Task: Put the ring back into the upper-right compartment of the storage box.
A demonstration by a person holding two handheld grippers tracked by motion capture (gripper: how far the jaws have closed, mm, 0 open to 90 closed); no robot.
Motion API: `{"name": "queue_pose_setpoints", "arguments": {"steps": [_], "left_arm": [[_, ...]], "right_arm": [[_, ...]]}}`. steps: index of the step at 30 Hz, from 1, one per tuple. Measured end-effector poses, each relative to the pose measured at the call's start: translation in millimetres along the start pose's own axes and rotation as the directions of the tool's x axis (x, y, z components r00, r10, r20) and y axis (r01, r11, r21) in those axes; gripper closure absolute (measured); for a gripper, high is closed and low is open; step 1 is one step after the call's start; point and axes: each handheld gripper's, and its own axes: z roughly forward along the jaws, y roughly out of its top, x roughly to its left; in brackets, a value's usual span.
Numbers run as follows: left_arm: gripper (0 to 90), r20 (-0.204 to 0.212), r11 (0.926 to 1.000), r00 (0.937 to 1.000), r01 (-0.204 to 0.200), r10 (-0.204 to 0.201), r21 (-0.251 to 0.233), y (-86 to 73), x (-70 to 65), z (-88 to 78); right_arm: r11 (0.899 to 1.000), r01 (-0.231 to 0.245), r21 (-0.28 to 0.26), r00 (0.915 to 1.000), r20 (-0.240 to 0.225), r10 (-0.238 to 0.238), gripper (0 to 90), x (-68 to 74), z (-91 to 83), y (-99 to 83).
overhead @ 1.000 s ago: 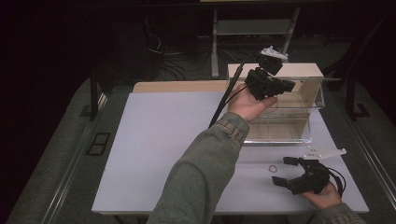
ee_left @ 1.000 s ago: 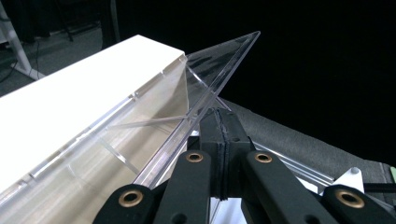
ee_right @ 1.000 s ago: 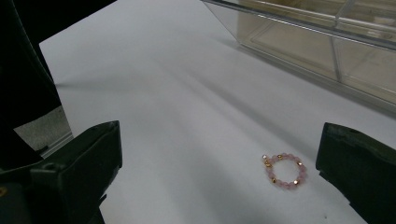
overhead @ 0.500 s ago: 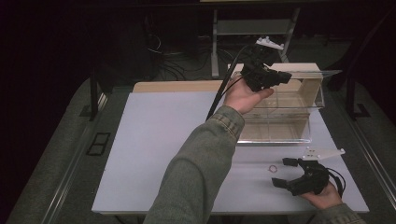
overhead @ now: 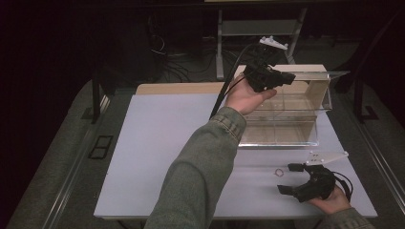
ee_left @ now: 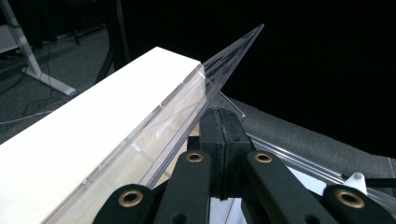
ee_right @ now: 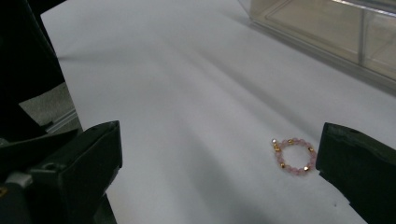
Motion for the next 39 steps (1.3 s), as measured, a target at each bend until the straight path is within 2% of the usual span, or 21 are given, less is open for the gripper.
{"name": "queue_pose_setpoints", "arguments": {"steps": [1, 2, 3, 5, 6, 8, 9, 13, 15, 17, 18, 23, 26, 32, 34, 35, 36, 37, 39], "left_arm": [[89.1, -0.002, 1.0000, 1.0000, -0.001, 0.001, -0.001, 0.1, 0.3, -0.2], [89.1, -0.001, 1.0000, 1.0000, 0.002, -0.002, -0.002, 0.0, 0.3, -0.3], [89.1, -0.001, 1.0000, 1.0000, 0.001, -0.001, -0.001, 0.0, 0.5, -0.5], [89.1, -0.002, 1.0000, 1.0000, -0.002, 0.002, 0.001, 0.0, 0.3, -0.5], [89.1, -0.001, 1.0000, 1.0000, -0.001, 0.001, 0.001, 0.0, 0.2, -0.5], [89.0, 0.002, 1.0000, 1.0000, 0.003, -0.003, 0.000, -0.2, 0.6, -0.5], [89.1, 0.004, 1.0000, 1.0000, 0.004, -0.004, -0.001, -0.2, 0.8, -0.6], [89.1, 0.007, 1.0000, 1.0000, 0.005, -0.005, -0.002, -0.2, 1.4, -0.5], [89.1, 0.008, 1.0000, 1.0000, 0.005, -0.005, -0.002, -0.3, 1.5, -0.5], [89.1, 0.007, 1.0000, 1.0000, 0.005, -0.005, -0.002, -0.5, 1.1, -0.6], [89.1, 0.007, 1.0000, 1.0000, 0.005, -0.005, -0.002, -0.5, 1.2, -0.6], [89.1, 0.007, 1.0000, 1.0000, 0.001, -0.001, -0.005, -0.6, 1.4, -0.4], [89.1, 0.007, 1.0000, 1.0000, -0.003, 0.003, -0.004, -0.5, 1.4, -0.5], [89.1, 0.007, 1.0000, 1.0000, -0.005, 0.005, -0.008, -0.6, 1.8, -0.3], [89.1, 0.007, 1.0000, 1.0000, -0.005, 0.005, -0.008, -0.6, 1.8, -0.3], [89.1, 0.007, 1.0000, 1.0000, -0.005, 0.005, -0.009, -0.6, 1.9, -0.3], [89.1, 0.007, 0.9999, 1.0000, -0.004, 0.004, -0.009, -0.6, 1.9, -0.3], [89.1, 0.008, 0.9999, 1.0000, -0.003, 0.003, -0.011, -0.7, 2.0, -0.3], [89.1, 0.006, 0.9999, 1.0000, -0.001, 0.001, -0.013, -0.6, 2.0, -0.3]], "right_arm": [[1.000, 0.017, 0.022, 0.9998, 0.003, -0.017, 0.0, 0.2, 1.1, -0.1], [1.000, 0.017, 0.022, 0.9998, 0.003, -0.017, 0.0, 0.2, 1.1, -0.1], [0.998, 0.038, 0.050, 0.9993, -0.001, -0.038, 0.1, 0.8, 3.0, -0.1], [0.997, 0.041, 0.068, 0.9992, -0.006, -0.041, 1.1, 1.2, 4.2, 0.1], [0.993, 0.064, 0.100, 0.9979, -0.019, -0.062, 3.9, 0.9, 7.2, 0.7], [0.991, 0.070, 0.116, 0.9974, -0.020, -0.069, 3.9, 0.6, 9.4, 1.0], [0.986, 0.081, 0.148, 0.9967, -0.007, -0.081, 3.9, -2.2, 13.4, 2.2], [0.981, 0.086, 0.174, 0.9962, 0.000, -0.087, 6.0, -7.4, 18.4, 4.2], [0.980, 0.100, 0.172, 0.9950, -0.017, -0.098, 16.5, -11.3, 20.5, 5.3], [0.980, 0.083, 0.179, 0.9965, -0.014, -0.082, 17.4, -15.4, 21.3, 7.1], [0.981, 0.078, 0.177, 0.9970, -0.012, -0.077, 20.9, -17.0, 21.1, 7.6], [0.984, 0.087, 0.156, 0.9962, -0.005, -0.087, 32.4, -21.3, 19.3, 7.5], [0.979, 0.111, 0.172, 0.9935, 0.003, -0.113, 37.5, -23.1, 22.3, 6.5], [0.973, 0.116, 0.199, 0.9932, -0.016, -0.115, 47.3, -30.4, 28.6, 7.2], [0.971, 0.126, 0.204, 0.9919, -0.009, -0.126, 50.2, -30.9, 30.1, 7.4], [0.969, 0.131, 0.211, 0.9911, -0.004, -0.133, 54.5, -30.8, 31.2, 7.5], [0.969, 0.131, 0.211, 0.9911, -0.004, -0.133, 54.5, -30.8, 31.2, 7.5], [0.962, 0.156, 0.223, 0.9864, 0.017, -0.163, 59.5, -29.7, 32.5, 7.4], [0.960, 0.159, 0.232, 0.9852, 0.026, -0.169, 62.7, -28.1, 32.4, 8.0]]}}
